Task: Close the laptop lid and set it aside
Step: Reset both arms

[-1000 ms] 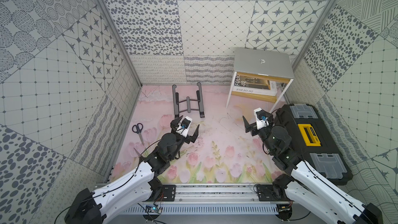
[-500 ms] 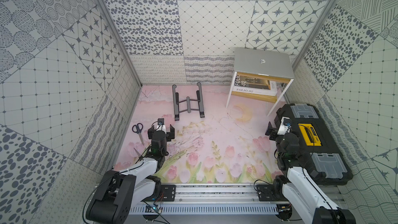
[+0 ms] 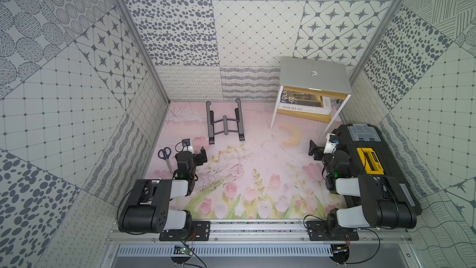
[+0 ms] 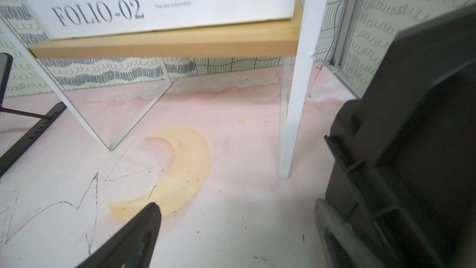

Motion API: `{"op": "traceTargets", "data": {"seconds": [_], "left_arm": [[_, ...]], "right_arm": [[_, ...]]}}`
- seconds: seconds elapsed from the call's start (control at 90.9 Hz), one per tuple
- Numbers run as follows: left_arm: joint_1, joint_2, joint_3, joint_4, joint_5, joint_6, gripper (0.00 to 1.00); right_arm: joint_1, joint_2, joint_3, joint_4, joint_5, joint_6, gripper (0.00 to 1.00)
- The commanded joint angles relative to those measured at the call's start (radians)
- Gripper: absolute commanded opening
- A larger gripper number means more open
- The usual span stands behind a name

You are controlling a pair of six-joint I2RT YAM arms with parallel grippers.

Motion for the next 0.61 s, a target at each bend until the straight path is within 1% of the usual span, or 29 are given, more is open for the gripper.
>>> {"op": "traceTargets", "data": {"seconds": [0.0, 0.044, 0.088, 0.11, 0.154, 0.187, 0.253, 0.275, 0.308, 0.341, 0.374, 0.429, 0.594], "left_arm": [[0.023, 0.083, -0.007, 0.258, 0.183, -0.062, 0.99], [0.023, 0.100, 0.004, 0.248, 0.194, -0.063, 0.99], [0.024, 0.136, 0.022, 0.256, 0.210, -0.051, 0.99], [0.023, 0.144, 0.032, 0.263, 0.229, -0.041, 0.99], [0.023, 0.116, 0.061, 0.187, 0.235, -0.043, 0.99], [0.023, 0.111, 0.081, 0.110, 0.236, -0.045, 0.99], [0.016, 0.130, 0.107, 0.099, 0.256, -0.017, 0.99], [0.009, 0.123, 0.123, 0.061, 0.249, -0.018, 0.99], [-0.001, 0.121, 0.141, 0.008, 0.221, -0.016, 0.99], [-0.016, 0.132, 0.146, 0.014, 0.184, 0.002, 0.99], [-0.030, 0.132, 0.149, 0.018, 0.164, 0.012, 0.99], [-0.040, 0.127, 0.155, -0.008, 0.153, 0.015, 0.99], [-0.046, 0.131, 0.167, -0.019, 0.175, 0.038, 0.99]], "right_arm": [[-0.005, 0.123, -0.008, 0.248, -0.073, 0.024, 0.97], [-0.006, 0.151, -0.017, 0.325, -0.077, 0.031, 0.97], [-0.006, 0.128, -0.020, 0.295, -0.050, 0.037, 0.97], [-0.007, 0.117, -0.011, 0.267, -0.031, 0.044, 0.97], [-0.004, 0.101, 0.017, 0.175, 0.004, 0.053, 0.97], [0.002, 0.096, 0.043, 0.117, -0.004, 0.042, 0.97], [0.021, 0.089, 0.110, -0.009, -0.029, 0.006, 0.97], [0.032, 0.087, 0.132, -0.044, -0.027, -0.005, 0.97], [0.059, 0.086, 0.153, -0.090, 0.015, -0.019, 0.97], [0.073, 0.085, 0.165, -0.115, 0.055, -0.031, 0.97], [0.084, 0.085, 0.169, -0.121, 0.075, -0.040, 0.97], [0.085, 0.086, 0.178, -0.135, 0.061, -0.051, 0.97], [0.088, 0.086, 0.179, -0.137, 0.055, -0.052, 0.97]]}}
